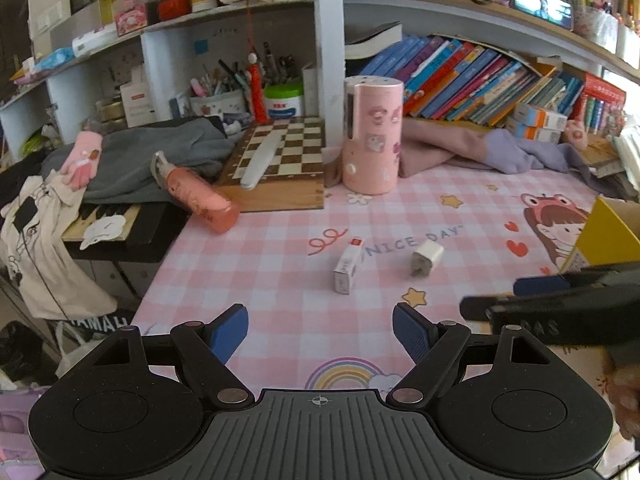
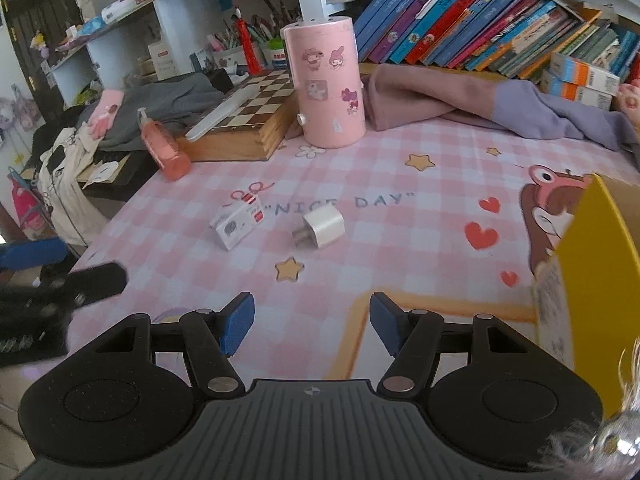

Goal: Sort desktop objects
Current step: 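Move the open right tool down toward the white charger adapter, then close the right tool on the white charger adapter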

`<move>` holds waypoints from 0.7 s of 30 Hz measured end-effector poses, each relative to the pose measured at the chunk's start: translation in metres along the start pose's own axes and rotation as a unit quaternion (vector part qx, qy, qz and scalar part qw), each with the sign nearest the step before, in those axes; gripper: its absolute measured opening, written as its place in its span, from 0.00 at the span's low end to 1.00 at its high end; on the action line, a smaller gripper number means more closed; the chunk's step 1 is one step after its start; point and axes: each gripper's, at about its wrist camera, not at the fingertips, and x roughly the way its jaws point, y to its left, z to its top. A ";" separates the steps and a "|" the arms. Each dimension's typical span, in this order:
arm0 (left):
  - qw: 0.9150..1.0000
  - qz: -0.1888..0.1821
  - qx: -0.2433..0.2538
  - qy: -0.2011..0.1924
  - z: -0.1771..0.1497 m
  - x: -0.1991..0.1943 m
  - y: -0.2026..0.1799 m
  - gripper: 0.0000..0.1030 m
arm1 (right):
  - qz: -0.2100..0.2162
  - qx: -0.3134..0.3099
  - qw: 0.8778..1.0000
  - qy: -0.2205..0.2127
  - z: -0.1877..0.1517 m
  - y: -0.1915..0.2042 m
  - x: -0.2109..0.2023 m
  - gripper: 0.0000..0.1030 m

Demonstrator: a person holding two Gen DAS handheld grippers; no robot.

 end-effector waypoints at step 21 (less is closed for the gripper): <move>0.999 0.019 -0.010 0.028 0.011 0.027 0.000 0.80 | -0.021 -0.056 0.998 0.025 0.038 -0.006 0.102 0.57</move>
